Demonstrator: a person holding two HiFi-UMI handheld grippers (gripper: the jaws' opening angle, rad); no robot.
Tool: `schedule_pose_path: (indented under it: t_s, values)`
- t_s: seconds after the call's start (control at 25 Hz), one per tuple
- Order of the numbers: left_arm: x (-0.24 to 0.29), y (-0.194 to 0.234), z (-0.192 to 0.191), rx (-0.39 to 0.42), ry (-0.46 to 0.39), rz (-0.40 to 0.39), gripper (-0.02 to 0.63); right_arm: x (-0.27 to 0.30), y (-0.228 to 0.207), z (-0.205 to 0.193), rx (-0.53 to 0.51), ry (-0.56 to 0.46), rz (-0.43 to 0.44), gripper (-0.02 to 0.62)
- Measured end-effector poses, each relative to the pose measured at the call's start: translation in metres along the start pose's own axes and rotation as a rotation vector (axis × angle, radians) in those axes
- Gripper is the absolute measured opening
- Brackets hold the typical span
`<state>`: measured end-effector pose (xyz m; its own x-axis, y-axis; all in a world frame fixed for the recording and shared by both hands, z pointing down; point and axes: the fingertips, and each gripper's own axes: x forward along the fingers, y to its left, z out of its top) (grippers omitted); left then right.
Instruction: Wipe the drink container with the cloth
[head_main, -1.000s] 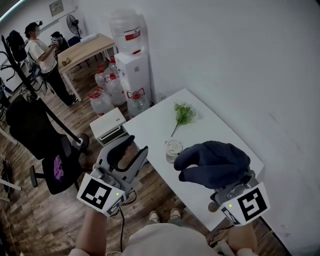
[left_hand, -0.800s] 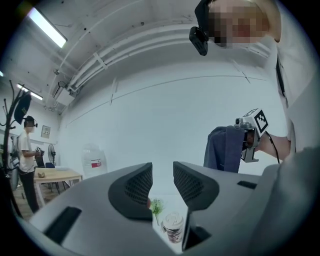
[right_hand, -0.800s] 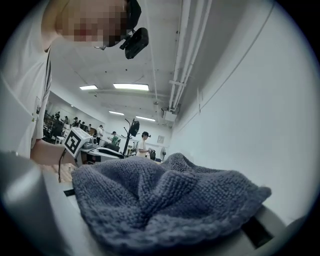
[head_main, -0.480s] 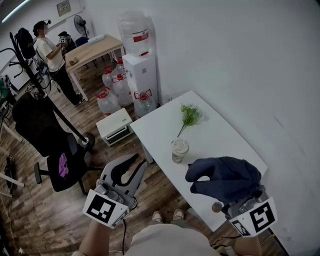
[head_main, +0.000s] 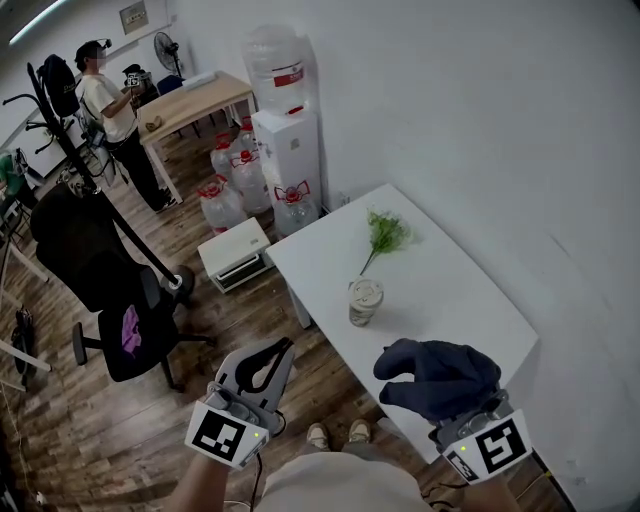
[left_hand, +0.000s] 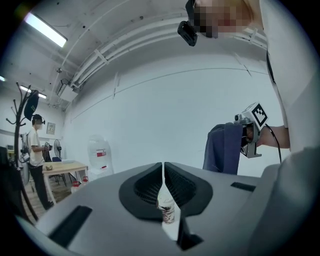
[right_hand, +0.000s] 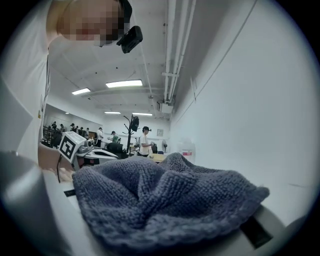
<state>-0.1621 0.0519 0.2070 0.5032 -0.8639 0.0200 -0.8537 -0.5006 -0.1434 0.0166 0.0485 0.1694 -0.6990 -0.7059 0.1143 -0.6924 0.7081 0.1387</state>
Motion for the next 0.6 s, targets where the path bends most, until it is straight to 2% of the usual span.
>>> schedule_pose_path:
  t_s: [0.2,0.6]
  values:
    - [-0.005,-0.005,-0.016,-0.028,0.035,-0.003,0.029,0.01,0.023,-0.018,-0.029,0.039,0.067,0.041]
    - [-0.011,0.007,-0.014,-0.068,0.013,0.044,0.02,0.022,0.027,-0.017,-0.006,0.026,0.085,0.041]
